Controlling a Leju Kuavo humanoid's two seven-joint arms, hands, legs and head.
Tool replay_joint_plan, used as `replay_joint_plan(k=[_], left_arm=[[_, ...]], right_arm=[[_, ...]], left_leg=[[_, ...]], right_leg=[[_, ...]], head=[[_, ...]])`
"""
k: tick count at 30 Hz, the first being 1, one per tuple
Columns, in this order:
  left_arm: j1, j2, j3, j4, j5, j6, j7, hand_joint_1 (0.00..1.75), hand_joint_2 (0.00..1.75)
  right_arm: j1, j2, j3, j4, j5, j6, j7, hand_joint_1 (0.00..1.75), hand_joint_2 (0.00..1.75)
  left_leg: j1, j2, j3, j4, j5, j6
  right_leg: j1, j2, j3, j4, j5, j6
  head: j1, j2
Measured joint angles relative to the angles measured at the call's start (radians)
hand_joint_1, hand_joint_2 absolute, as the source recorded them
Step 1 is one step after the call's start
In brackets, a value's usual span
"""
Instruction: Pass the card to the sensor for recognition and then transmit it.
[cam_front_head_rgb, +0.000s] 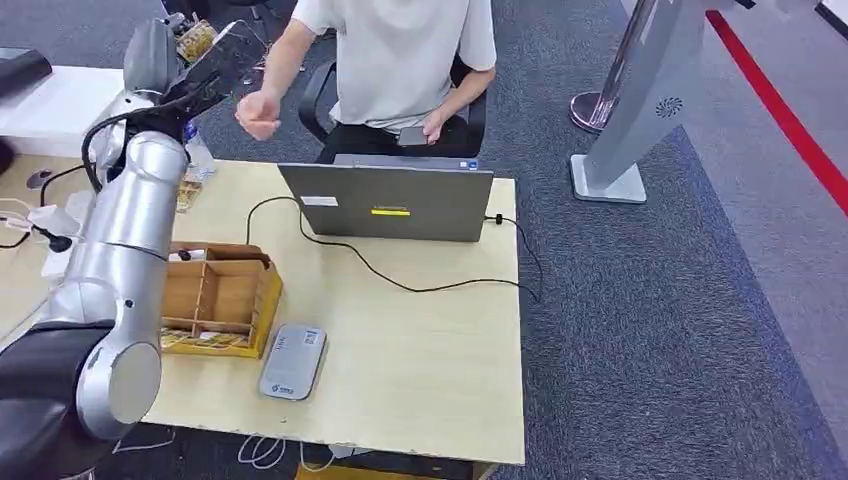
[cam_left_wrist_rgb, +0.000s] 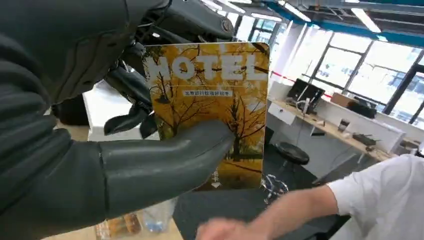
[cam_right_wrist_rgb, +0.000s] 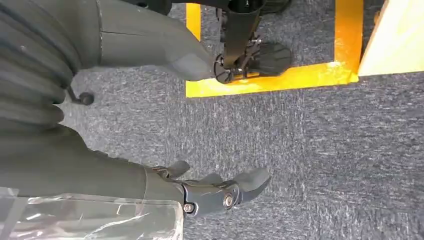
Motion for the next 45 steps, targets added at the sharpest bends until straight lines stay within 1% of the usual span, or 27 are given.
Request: replay_joint_plan(k=[4,9,11,14,18,23,26,29,31,37,39,40,42,45], left_arm=[[-0.078,0.000,-0.049,0.065,-0.096,0.002,0.038,1.75,1.75],[-0.163,-0.003,-0.124,0.133,-0.220,0.023,0.056,1.75,1.75],[-0.168,-0.003,-0.162,0.127,-0.262,0.042,0.049,1.75,1.75],[-0.142,-0.003,-0.222,0.079,-0.283,0.050,0.035,1.75,1.75],[-0.083,0.005,-0.278,-0.002,-0.283,0.047,0.034,1.75,1.75],[0.007,0.032,-0.340,-0.123,-0.276,0.043,0.037,1.75,1.75],[0.080,0.056,-0.379,-0.209,-0.275,0.044,0.040,1.75,1.75],[0.140,0.076,-0.411,-0.274,-0.277,0.047,0.048,1.75,1.75],[0.195,0.098,-0.437,-0.338,-0.281,0.053,0.051,1.75,1.75],[0.368,0.155,-0.476,-0.490,-0.303,0.080,0.059,1.75,1.75],[0.403,0.163,-0.476,-0.508,-0.309,0.085,0.059,1.75,1.75],[0.429,0.174,-0.476,-0.527,-0.311,0.089,0.059,1.75,1.75],[0.496,0.197,-0.476,-0.578,-0.317,0.098,0.059,1.75,1.75],[0.588,0.230,-0.477,-0.637,-0.327,0.111,0.059,1.75,1.75]], right_arm=[[-0.002,0.004,-0.002,0.000,0.012,0.005,0.006,0.00,1.75],[-0.003,0.011,-0.013,0.001,0.028,0.013,0.012,0.00,1.75],[-0.001,0.014,-0.026,0.002,0.033,0.016,0.011,0.00,1.75],[0.007,0.016,-0.042,0.003,0.032,0.016,0.007,0.00,1.75],[0.019,0.016,-0.061,0.003,0.029,0.016,-0.005,0.00,1.75],[0.034,0.016,-0.087,0.006,0.018,0.015,-0.018,0.00,1.75],[0.044,0.016,-0.107,0.007,0.011,0.014,-0.027,0.00,1.75],[0.051,0.016,-0.122,0.008,0.005,0.012,-0.034,0.00,1.75],[0.056,0.016,-0.136,0.008,-0.002,0.011,-0.039,0.00,1.75],[0.072,0.019,-0.175,0.008,-0.012,0.004,-0.050,0.00,1.75],[0.076,0.019,-0.178,0.008,-0.013,0.001,-0.053,0.00,1.75],[0.076,0.019,-0.181,0.008,-0.013,0.001,-0.055,0.00,1.75],[0.080,0.019,-0.194,0.008,-0.015,0.000,-0.056,0.00,1.75],[0.087,0.021,-0.213,0.008,-0.019,-0.003,-0.059,0.00,1.75]], left_leg=[[0.000,0.000,0.000,0.000,0.000,0.000],[0.000,0.000,0.000,0.000,0.000,0.000],[-0.001,0.000,0.000,0.000,0.000,0.000],[-0.001,0.000,0.000,0.000,0.000,0.000],[-0.001,0.000,-0.001,0.000,0.000,0.000],[-0.001,0.000,-0.001,0.000,0.000,0.000],[-0.001,0.000,-0.001,0.000,0.000,0.000],[-0.001,0.000,-0.001,-0.001,0.000,0.000],[-0.002,0.000,-0.001,-0.001,0.000,0.000],[-0.002,0.000,-0.001,-0.001,0.000,0.000],[-0.002,-0.002,-0.003,-0.001,0.000,0.000],[-0.002,-0.002,-0.002,-0.002,0.000,0.000],[-0.002,0.000,-0.002,-0.002,0.000,0.000],[-0.002,-0.002,-0.002,-0.002,0.000,0.000]], right_leg=[[0.000,0.000,0.000,0.000,0.000,0.000],[0.000,0.000,0.000,0.000,0.001,0.000],[-0.001,0.000,0.000,0.000,0.001,0.000],[-0.001,0.000,0.000,0.000,0.001,0.000],[-0.001,0.000,0.000,0.000,0.001,0.000],[-0.002,0.000,0.000,0.000,0.001,0.000],[-0.002,0.000,0.000,0.000,0.001,0.000],[-0.002,0.000,-0.001,0.000,0.001,0.000],[-0.002,0.000,-0.001,0.000,0.001,0.000],[-0.002,0.000,-0.002,0.000,0.000,0.001],[-0.002,-0.002,-0.002,0.000,0.000,0.001],[-0.002,-0.002,-0.002,0.000,0.000,0.001],[-0.003,-0.001,-0.002,0.000,0.000,0.001],[-0.003,-0.002,-0.002,0.000,0.000,0.001]], head=[[0.001,0.000],[0.001,0.000],[0.000,0.000],[0.000,0.000],[0.001,0.000],[0.001,0.000],[0.001,0.000],[0.001,0.000],[0.001,0.000],[0.000,0.000],[0.001,0.000],[0.003,0.000],[0.001,0.000],[0.003,0.000]])
